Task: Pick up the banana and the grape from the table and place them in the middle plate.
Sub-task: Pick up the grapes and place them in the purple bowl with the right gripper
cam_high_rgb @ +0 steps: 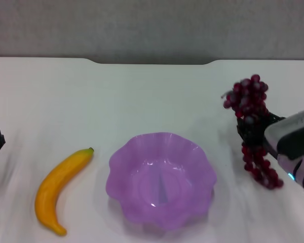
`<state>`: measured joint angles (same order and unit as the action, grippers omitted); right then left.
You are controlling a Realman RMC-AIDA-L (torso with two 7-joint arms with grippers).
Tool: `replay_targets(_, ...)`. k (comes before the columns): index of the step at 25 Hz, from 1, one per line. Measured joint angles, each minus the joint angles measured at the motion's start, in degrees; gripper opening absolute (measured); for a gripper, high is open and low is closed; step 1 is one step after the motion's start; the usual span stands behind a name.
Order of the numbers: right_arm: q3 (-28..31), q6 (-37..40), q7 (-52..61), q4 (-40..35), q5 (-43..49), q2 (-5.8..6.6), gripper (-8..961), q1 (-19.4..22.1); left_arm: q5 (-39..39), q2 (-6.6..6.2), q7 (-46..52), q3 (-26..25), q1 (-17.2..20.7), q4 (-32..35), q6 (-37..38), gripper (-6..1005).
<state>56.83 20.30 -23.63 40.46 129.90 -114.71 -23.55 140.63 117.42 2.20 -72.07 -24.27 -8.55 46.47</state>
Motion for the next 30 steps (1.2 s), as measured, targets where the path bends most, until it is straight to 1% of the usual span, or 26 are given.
replay_targets(3,-4.98,9.73,0.25,0.47,0.02,0.1,437,1.81,0.0,0.0,0.0,0.0,0.08,0.16,0.03,877)
replay_targets(6,-8.14,16.39,0.31,2.72,1.02,0.25,436,4.06,0.0,-0.02,0.0,0.0,0.36,0.17,0.15,877)
replay_targets(10,-8.29,17.98,0.35,10.18,6.44,0.53,432,7.79,0.0,-0.15,0.0,-0.06,0.74,0.17,0.18,877)
replay_targets(12,-7.91,17.17,0.36,14.58,8.35,0.96,430,9.58,0.0,-0.17,0.0,-0.08,0.76,0.18,0.16,877)
replay_targets(14,-7.51,14.64,0.36,20.06,9.64,1.79,428,11.34,0.0,-0.18,0.0,-0.08,0.76,0.19,0.15,877)
replay_targets(16,-6.85,10.27,0.36,25.23,10.25,2.62,427,12.28,-0.01,-0.18,0.0,-0.1,0.75,0.21,0.13,877)
replay_targets(18,-5.7,4.43,0.35,29.31,10.41,2.91,426,12.39,0.0,-0.18,0.0,-0.09,0.7,0.21,0.12,876)
replay_targets(19,-5.14,1.79,0.33,30.53,10.42,2.83,426,12.2,-0.01,-0.18,0.0,-0.09,0.65,0.21,0.1,876)
replay_targets(21,-4.36,-1.95,0.17,31.24,10.45,2.19,425,11.37,0.0,-0.18,0.0,-0.09,0.5,0.21,0.06,876)
replay_targets(25,-5.18,-3.97,0.09,27.39,10.48,0.45,423,8.08,0.0,-0.18,0.18,-0.08,0.31,-0.07,0.02,876)
replay_targets(27,-6.69,-4.07,0.29,25.59,10.28,0.28,423,6.44,0.0,-0.15,0.32,-0.04,0.18,-0.17,0.02,876)
replay_targets(30,-8.89,-4.09,0.63,23.83,10.01,0.25,421,5.34,0.0,-0.1,0.4,0.0,-0.01,-0.23,0.02,876)
